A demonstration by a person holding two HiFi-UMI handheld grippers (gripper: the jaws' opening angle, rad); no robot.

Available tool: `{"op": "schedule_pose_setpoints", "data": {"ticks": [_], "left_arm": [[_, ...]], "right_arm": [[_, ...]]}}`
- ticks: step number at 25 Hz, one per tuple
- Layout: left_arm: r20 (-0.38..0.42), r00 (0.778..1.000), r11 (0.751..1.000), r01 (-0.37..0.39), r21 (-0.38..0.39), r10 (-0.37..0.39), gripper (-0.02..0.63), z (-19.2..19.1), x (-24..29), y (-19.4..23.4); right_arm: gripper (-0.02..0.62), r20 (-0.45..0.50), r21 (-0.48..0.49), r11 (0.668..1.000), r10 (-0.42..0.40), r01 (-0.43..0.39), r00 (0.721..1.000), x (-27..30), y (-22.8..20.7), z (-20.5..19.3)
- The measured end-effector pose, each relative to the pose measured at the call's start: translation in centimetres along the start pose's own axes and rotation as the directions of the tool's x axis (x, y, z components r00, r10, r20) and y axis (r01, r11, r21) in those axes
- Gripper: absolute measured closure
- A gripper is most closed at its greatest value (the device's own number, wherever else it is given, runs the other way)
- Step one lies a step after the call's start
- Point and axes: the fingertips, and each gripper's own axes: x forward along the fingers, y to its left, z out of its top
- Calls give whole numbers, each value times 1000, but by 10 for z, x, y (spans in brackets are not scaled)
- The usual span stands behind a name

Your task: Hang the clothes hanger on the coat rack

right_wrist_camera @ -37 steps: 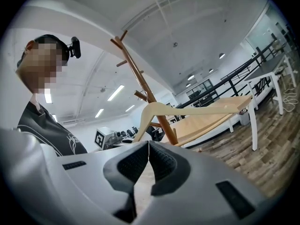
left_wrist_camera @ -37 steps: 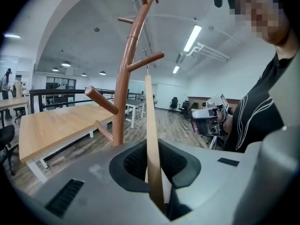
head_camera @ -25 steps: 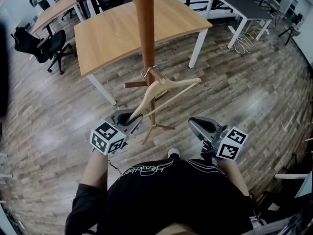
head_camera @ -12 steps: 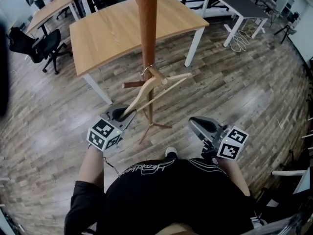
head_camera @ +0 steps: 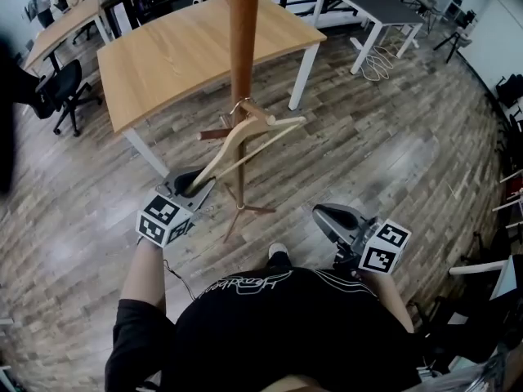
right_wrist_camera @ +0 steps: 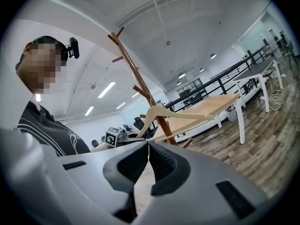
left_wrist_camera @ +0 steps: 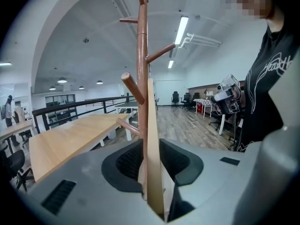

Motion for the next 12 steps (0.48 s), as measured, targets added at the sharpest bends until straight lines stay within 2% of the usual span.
{"op": "schedule_pose_setpoints", "data": {"ticks": [3,6,12], "left_arm": [[12,1000,1000,-7,-1,7,446,-6,-10,3],[42,997,998,-56,-12,57,384,-13,-25,12],[89,976,974,-186,-125,198,342,-31,-82,26]], "right_arm": [[555,10,1,1000,-29,29,1000,-8,9,-5],[555,23,5,999,-42,42,999,-14,15,-8],[555,3,-36,999,-15,15,1000,-4,33,-7]]}}
